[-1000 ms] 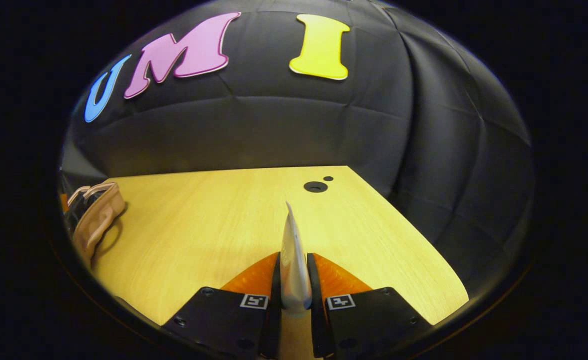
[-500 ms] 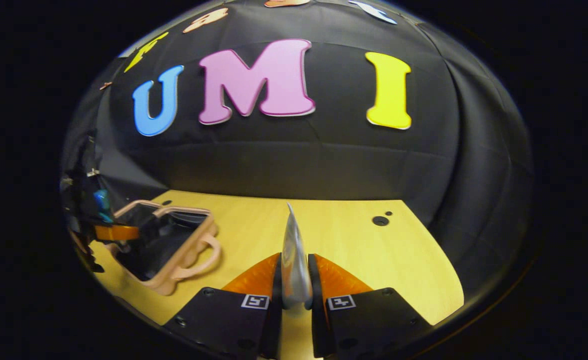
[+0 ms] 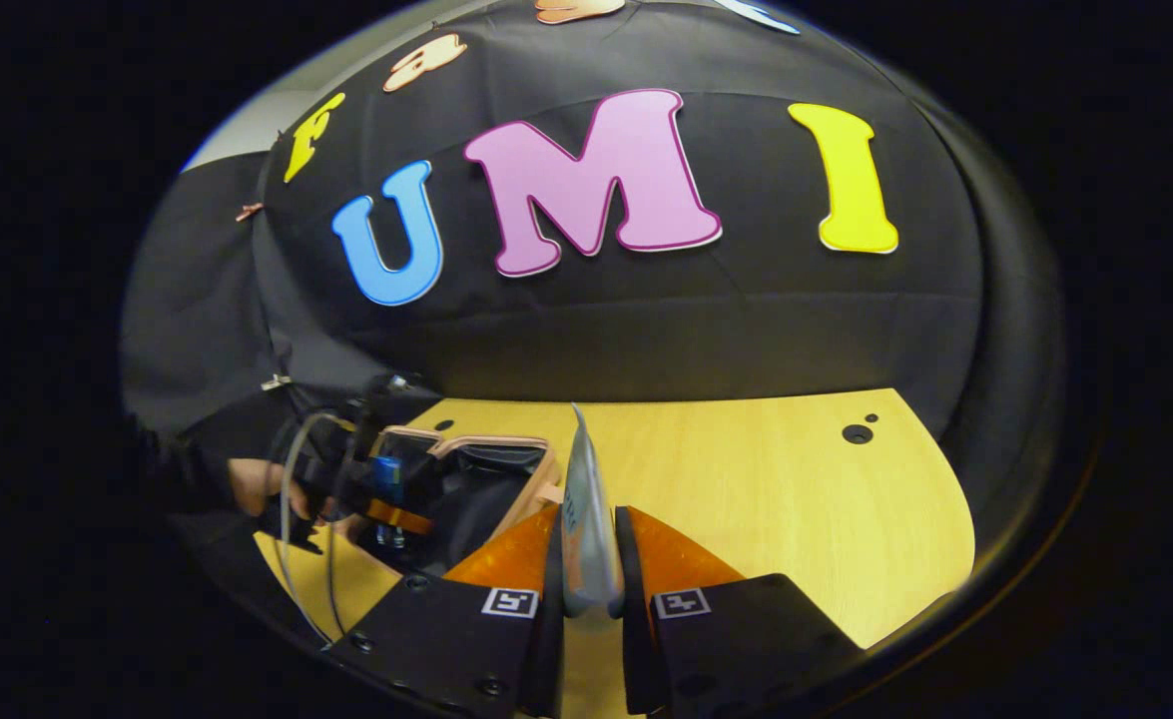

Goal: First open the suitcase, pack the skin care products into it, and then close the suitcase.

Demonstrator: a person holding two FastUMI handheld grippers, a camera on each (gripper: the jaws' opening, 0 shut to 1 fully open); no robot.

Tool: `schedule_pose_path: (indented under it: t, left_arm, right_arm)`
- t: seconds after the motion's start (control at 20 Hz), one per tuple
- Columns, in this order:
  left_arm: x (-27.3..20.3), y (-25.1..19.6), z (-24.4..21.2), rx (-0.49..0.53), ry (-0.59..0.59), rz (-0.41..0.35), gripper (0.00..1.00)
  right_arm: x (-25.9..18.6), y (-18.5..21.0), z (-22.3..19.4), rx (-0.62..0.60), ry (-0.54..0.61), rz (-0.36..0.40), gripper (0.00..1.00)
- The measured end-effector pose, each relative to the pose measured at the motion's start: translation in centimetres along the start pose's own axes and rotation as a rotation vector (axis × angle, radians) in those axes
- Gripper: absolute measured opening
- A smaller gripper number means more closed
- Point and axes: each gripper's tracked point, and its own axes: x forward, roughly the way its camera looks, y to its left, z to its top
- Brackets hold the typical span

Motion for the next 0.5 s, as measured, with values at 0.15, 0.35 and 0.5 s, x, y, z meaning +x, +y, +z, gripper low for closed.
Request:
schedule_pose_path:
  t: [0.15, 0.35, 0.5]
  left_arm:
    - [1.7, 0.2, -0.4, 0.070, 0.130, 0.052, 0.56]
    - [2.5, -0.4, -0.1, 0.112, 0.218, 0.009, 0.48]
    - [2.6, -0.1, 0.0, 0.082, 0.239, -0.007, 0.51]
  right_arm:
    - [-1.6, 0.3, 0.4, 0.002, -0.005, 0.047, 0.27]
    - [-3.3, 0.1, 1.8, 0.008, -0.042, 0.039, 0.27]
    - [-3.0, 0.2, 0.4, 0.009, 0.022, 0.028, 0.27]
